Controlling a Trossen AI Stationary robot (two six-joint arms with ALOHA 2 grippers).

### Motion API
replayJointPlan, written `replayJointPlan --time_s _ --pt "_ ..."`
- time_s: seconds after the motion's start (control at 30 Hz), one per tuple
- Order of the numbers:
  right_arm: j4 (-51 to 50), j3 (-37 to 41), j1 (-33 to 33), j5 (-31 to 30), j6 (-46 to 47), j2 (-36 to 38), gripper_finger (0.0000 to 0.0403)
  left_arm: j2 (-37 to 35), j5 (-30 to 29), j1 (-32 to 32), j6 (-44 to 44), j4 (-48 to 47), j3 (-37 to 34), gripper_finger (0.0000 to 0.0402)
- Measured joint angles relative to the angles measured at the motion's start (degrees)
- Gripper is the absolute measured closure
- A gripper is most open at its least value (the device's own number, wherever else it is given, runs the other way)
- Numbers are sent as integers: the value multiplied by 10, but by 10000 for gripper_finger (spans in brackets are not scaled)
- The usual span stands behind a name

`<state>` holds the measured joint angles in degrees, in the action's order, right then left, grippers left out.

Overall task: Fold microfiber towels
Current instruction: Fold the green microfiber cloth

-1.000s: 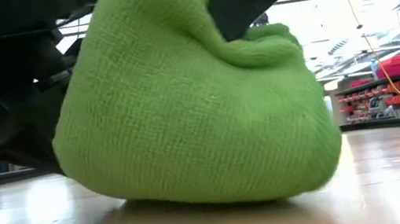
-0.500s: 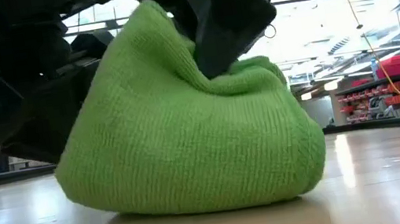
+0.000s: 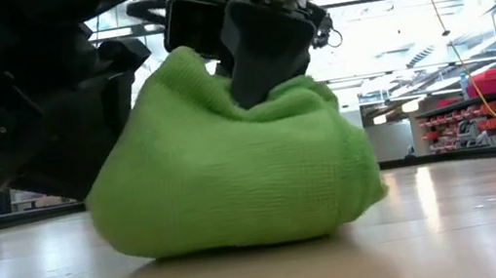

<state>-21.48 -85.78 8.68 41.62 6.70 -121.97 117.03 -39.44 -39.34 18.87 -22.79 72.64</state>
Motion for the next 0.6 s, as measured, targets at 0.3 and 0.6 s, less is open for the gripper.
replayJointPlan --time_s 0.3,0.6 --pt "-17 0 -25 34 32 0 368 0 0 0 -1 6 0 390" --pt "-43 0 -41 35 80 0 368 0 5 -2 -25 12 0 376"
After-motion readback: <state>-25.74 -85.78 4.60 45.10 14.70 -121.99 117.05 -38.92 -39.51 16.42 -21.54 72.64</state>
